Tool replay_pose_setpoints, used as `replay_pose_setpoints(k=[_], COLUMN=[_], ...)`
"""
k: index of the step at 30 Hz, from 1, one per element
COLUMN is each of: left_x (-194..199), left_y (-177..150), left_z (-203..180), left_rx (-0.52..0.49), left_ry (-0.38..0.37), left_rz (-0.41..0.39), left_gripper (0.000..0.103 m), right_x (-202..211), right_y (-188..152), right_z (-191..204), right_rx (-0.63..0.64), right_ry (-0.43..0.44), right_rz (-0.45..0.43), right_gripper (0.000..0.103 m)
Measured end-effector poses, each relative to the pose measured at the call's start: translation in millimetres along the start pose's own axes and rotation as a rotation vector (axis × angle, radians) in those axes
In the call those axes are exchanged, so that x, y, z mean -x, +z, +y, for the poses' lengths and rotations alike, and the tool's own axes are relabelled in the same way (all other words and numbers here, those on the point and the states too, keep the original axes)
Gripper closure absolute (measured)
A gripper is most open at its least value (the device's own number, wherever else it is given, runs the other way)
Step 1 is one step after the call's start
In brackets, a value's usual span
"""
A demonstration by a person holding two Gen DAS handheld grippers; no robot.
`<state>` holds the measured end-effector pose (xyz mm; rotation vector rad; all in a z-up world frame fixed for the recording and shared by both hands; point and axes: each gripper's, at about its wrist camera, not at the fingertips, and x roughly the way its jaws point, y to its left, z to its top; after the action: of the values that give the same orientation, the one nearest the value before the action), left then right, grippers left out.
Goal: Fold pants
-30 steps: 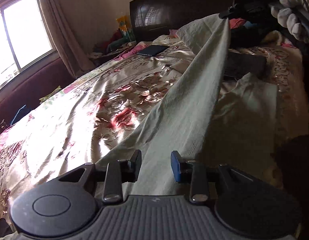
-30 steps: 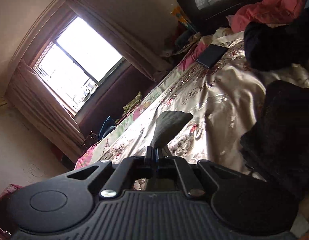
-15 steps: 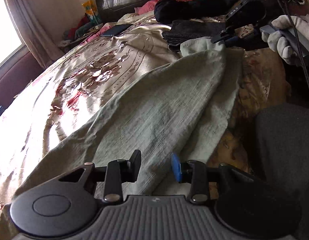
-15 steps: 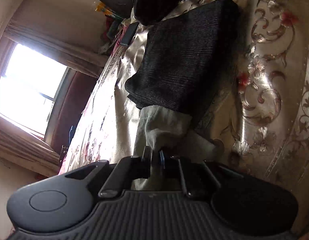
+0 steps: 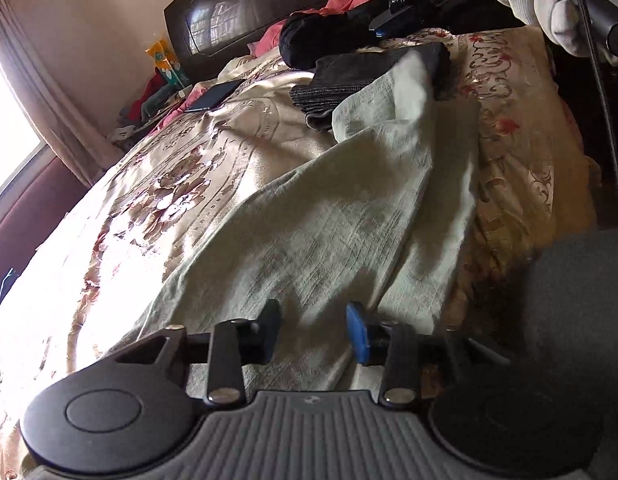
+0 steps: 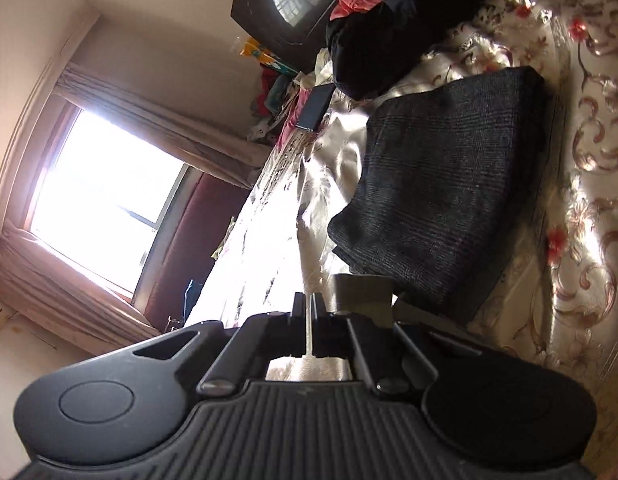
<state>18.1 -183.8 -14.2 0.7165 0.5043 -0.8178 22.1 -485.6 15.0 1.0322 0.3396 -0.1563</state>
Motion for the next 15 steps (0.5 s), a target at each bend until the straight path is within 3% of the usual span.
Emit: replay_pose_setpoints(k=[1, 2, 9, 11, 15], left_x=[-0.4, -0.6, 3.1, 2.7, 1.6], left_y=[0.6, 0.9, -3.2, -3.5, -2.0], left_z=[0.3, 0.1, 2.5, 6.1, 10.8], left_rx=[0.004, 0.005, 0.013, 0.039, 0.080], left_ry=[-0.009, -0.010, 0.000, -0.007, -0.024], left_rz=[0.002, 0.005, 0.002, 0.003, 0.008], left_gripper=[0.070, 0.071, 0.071, 0.072, 0.071], right_x=[0.1, 0.0, 18.6, 21.1, 4.6], right_y=[-1.3, -2.8, -11.3, -10.6, -7.0], right_z=[-3.5, -8.4, -42.1, -49.5, -58.2], right_rx=[0.003, -0.004, -0.065, -0.072, -0.067], right_ry=[-0.016, -0.026, -0.131, -0.170, -0.186], right_rz=[0.004, 0.013, 0.027, 0.009, 0.017], right_gripper=[0.101, 0.101, 0.090, 0.072, 0.066])
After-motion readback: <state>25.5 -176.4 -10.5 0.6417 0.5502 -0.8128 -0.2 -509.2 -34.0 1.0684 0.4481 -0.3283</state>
